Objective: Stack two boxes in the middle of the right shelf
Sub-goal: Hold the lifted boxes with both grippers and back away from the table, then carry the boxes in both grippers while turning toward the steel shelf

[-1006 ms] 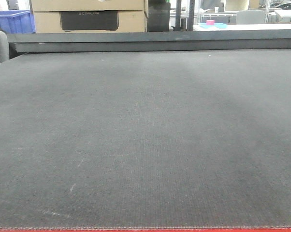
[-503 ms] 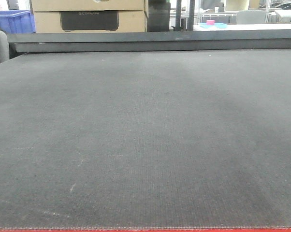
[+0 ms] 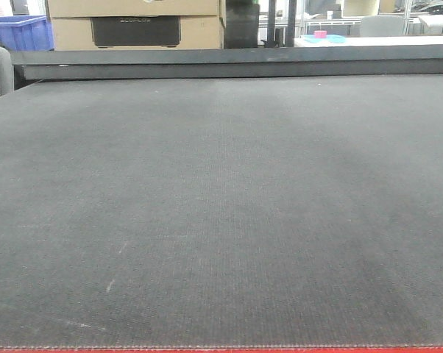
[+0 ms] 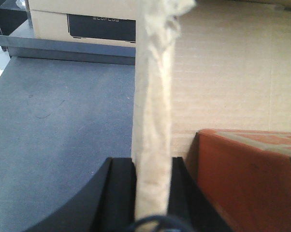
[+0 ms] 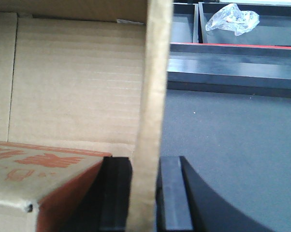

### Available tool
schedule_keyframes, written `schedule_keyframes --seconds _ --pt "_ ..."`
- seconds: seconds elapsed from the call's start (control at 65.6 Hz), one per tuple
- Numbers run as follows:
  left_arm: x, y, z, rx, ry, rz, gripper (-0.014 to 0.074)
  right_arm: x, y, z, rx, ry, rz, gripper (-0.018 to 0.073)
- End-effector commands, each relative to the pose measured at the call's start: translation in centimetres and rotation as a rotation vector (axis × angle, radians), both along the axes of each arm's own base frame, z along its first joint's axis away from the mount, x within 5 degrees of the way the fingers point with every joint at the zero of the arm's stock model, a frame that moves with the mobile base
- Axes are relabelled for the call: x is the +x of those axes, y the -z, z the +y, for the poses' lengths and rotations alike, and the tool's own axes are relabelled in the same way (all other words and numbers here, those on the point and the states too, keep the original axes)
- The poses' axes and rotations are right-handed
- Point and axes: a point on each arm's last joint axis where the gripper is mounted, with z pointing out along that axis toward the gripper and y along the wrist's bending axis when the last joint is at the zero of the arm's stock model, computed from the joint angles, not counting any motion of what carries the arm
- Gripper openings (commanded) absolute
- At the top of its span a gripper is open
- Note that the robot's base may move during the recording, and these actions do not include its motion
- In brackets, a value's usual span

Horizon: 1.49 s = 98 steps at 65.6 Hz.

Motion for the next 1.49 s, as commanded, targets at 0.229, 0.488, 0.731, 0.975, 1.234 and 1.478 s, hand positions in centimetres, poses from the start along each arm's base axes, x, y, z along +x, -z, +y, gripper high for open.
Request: schedule_keyframes --seconds 0.229,0.488,0.731,0.975,1.234,1.478 --pt "-1.01 -1.23 0.92 0.006 -0.028 -0.054 -0.0111 -0.15 -0.92 -1.25 -0.052 0.068 -0.07 -0.0153" --pt "-1.01 -1.23 0.92 0.006 -0.028 -0.054 -0.0111 -0.15 -0.92 -1.25 -0.052 0.068 -0.07 -0.0153" --pt "-1.01 -1.24 0.94 0.009 -0.031 -0.056 -0.0111 -0.15 -0.92 -1.25 -0.052 0.068 -0.07 -0.0153" --pt "-1.01 -1.24 0.94 0.009 -0.031 -0.056 -0.0111 -0.15 -0.92 -1.25 -0.052 0.068 -0.07 -0.0153" --pt "-1.01 -1.24 0.94 0.009 -0.031 -0.056 -0.0111 -0.15 -0.92 -1.25 -0.052 0.068 -0.07 -0.0153" --pt "-1.01 -1.24 0.94 0.009 -0.031 -0.056 -0.0111 -0.15 -0.92 -1.25 -0.052 0.068 -0.07 -0.0153"
